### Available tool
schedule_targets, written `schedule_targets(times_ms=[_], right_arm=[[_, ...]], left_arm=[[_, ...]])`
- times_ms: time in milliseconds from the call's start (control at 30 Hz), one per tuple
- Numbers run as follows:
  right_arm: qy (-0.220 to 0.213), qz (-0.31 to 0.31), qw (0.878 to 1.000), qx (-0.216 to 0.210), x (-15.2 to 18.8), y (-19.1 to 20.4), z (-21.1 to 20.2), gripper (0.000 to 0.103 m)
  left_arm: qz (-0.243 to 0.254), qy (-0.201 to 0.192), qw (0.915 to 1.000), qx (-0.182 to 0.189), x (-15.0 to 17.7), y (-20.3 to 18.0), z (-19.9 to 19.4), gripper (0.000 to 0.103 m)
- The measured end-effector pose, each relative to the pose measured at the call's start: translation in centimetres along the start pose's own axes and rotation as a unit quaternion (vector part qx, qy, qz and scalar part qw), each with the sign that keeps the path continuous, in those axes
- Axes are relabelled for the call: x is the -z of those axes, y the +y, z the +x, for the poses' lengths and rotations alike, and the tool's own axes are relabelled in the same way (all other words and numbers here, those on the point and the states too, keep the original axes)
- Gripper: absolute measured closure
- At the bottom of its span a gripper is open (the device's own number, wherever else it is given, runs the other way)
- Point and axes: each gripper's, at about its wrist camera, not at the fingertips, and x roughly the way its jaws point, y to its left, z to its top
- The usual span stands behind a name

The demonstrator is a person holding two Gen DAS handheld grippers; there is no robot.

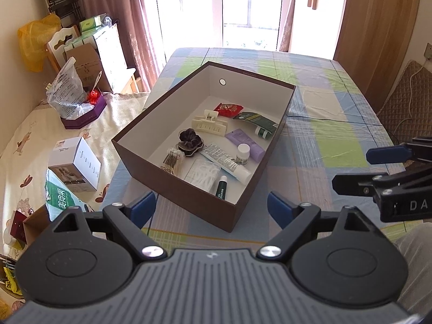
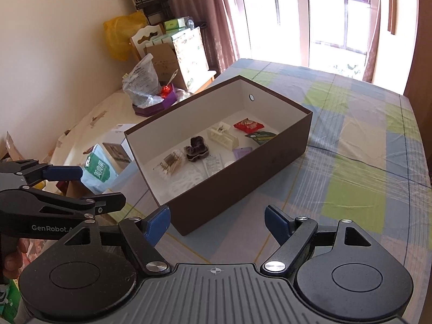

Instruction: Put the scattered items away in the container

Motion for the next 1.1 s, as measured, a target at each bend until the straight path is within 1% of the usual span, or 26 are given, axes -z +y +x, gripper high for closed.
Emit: schedule_targets(times_ms=[300, 533, 967, 1100], right_arm=[[-0.004, 0.003, 1.000, 0.013, 1.1, 0.4, -0.6, 0.020], [-0.004, 0.021, 1.000, 0.021, 1.9, 0.3, -0.7, 0.020], [-0.008, 0.029, 0.999, 0.033, 2.3, 0.1, -0.7, 0.020], [-0.009, 0.031, 0.999, 0.038, 2.4, 0.0, -0.5, 0.020]], left_arm=[[0.008, -0.003, 1.0000, -0.002, 1.0, -0.5, -0.4, 0.013], [0.010, -0.002, 0.9999, 0.003, 1.5, -0.8, -0.1, 0.010], [0.007, -0.009, 0.9999, 0.008, 1.8, -0.9, 0.1, 0.009], [0.001, -0.010, 0.9998, 0.015, 1.8, -0.8, 0.2, 0.007]])
